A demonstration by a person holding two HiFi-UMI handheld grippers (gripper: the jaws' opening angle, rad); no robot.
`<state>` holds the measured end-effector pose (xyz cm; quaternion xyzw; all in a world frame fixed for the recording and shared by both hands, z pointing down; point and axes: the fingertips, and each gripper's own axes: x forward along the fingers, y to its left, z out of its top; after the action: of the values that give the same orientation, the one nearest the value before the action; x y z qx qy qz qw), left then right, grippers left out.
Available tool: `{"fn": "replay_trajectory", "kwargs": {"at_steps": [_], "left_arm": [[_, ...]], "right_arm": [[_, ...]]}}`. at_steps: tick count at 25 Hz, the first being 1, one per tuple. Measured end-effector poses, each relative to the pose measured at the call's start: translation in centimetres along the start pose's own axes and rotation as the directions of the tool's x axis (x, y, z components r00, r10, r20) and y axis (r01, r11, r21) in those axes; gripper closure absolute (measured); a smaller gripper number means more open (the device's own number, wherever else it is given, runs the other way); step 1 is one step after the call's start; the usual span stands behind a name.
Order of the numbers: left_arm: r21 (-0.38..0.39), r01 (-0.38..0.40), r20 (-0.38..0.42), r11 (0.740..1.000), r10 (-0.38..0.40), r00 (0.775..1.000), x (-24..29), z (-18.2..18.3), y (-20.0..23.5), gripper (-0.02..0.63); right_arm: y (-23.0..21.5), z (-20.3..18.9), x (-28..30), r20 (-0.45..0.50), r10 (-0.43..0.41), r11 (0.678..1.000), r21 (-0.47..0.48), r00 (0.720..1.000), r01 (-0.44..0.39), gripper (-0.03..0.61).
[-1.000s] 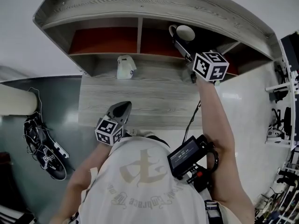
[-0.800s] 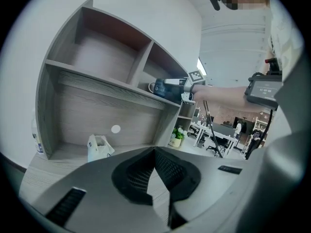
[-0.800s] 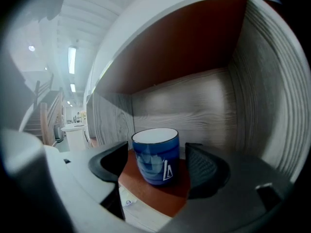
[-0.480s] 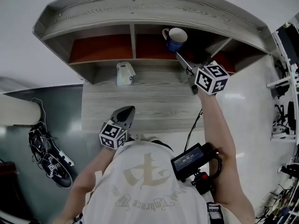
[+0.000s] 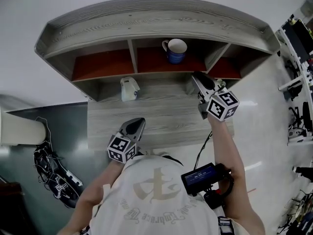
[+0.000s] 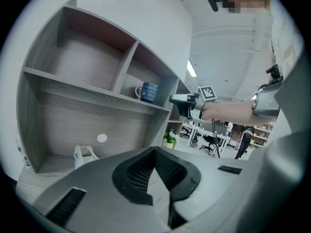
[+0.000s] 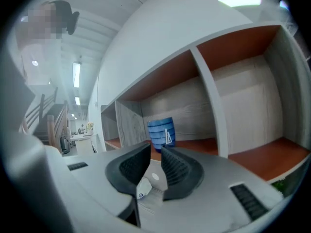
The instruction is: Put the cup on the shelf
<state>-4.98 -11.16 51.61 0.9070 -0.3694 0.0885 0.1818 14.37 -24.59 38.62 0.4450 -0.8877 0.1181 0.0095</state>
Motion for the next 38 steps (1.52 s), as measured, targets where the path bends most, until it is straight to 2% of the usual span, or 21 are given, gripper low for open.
{"fn": "replay_trajectory", "kwargs": {"at_steps": [3,4,8,13,17,27,38], "left_arm": [[0.011,0.016,0.005,1.0,-0.016,1.0,0.4,0.4,-0.3,0.612],[0.015,0.019,0.004,1.0,-0.019,1.0,0.3,0.5,-0.4,0.612],[0.024,0.033,0.004,0.999,-0.033,0.999,0.3,1.0,-1.1,0.612],[0.027,0.049,0.007,0.998,-0.049,0.999,0.5,1.6,-1.7,0.612],[0.031,0.065,-0.003,0.997,-0.065,0.998,0.7,1.4,-2.2,0.612],[0.038,0.11,-0.034,0.993,-0.109,0.993,1.4,0.8,-4.2,0.612],[0.061,0.145,-0.046,0.988,-0.142,0.989,2.0,1.0,-5.5,0.612]], "right_arm": [[-0.4,-0.8,-1.6,0.005,-0.013,1.0,0.007,1.0,0.013,0.567],[-0.4,-1.3,-2.1,0.004,-0.011,1.0,0.014,1.0,0.011,0.572],[0.6,-3.7,-4.1,-0.017,0.01,1.0,0.017,1.0,-0.009,0.572],[3.7,-7.0,-6.5,-0.056,0.07,0.995,-0.071,0.996,-0.074,0.574],[5.6,-9.6,-8.2,-0.066,0.1,0.994,-0.031,0.993,-0.102,0.574],[8.3,-13.3,-10.9,-0.078,0.068,0.996,0.062,0.995,-0.064,0.575],[7.9,-13.4,-12.4,-0.059,0.012,0.996,0.091,0.998,-0.007,0.575]]}}
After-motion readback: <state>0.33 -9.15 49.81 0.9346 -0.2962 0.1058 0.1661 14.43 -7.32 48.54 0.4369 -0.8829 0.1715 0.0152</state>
